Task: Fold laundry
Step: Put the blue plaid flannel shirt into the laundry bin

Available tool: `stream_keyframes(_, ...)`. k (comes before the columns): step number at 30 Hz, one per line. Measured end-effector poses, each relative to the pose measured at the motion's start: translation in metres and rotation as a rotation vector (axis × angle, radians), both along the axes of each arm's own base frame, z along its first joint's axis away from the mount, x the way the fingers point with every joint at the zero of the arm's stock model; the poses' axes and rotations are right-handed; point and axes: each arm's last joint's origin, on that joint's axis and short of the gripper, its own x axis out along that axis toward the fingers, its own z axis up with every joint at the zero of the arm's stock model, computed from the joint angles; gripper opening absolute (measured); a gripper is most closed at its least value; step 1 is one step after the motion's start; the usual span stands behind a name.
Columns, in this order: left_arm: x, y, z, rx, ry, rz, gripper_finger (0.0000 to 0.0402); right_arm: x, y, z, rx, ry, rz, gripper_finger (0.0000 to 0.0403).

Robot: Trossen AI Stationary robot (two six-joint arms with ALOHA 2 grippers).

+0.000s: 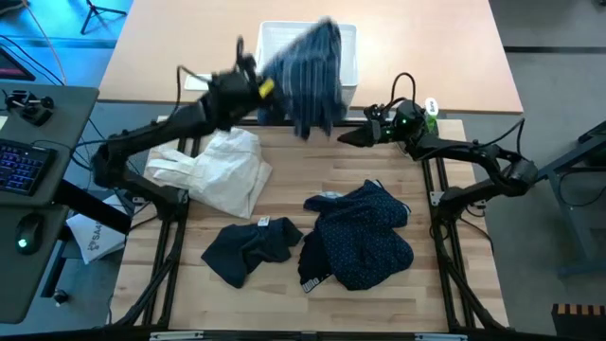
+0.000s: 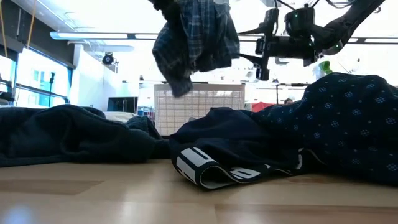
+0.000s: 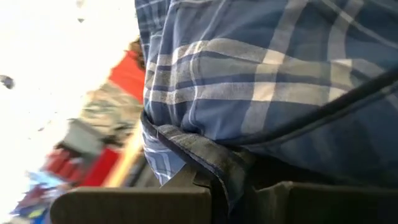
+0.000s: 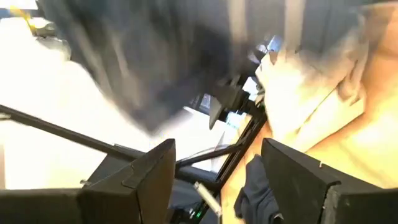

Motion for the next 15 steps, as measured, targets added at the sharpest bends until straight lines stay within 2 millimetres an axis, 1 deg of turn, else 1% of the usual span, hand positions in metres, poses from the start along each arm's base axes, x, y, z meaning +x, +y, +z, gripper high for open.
stream_keyframes(4,0.002,0.047,0.019,0.115,0.02,0.063,0.0001,0.008,0.017,0.003,-0.001,0.007,0.064,0.0232)
stream_keyframes(6,0.006,0.073,0.023,0.18,0.026,0.071,0.0001,0.012,0.028,0.001,-0.016,0.042,0.08,0.0232)
stream_keyframes(8,0.012,0.1,0.021,0.242,0.034,0.077,0.0001,0.015,0.037,-0.005,-0.013,0.107,0.069,0.0232)
stream_keyframes(10,0.02,0.128,0.014,0.292,0.04,0.088,0.0001,0.016,0.044,-0.009,0.0,0.171,0.049,0.0232)
stream_keyframes(12,0.029,0.156,0.002,0.327,0.053,0.113,0.0001,0.016,0.05,-0.011,0.012,0.21,0.036,0.0232)
stream_keyframes(15,0.042,0.191,-0.026,0.328,0.115,0.164,0.0001,0.017,0.056,-0.01,0.029,0.221,0.047,0.0232)
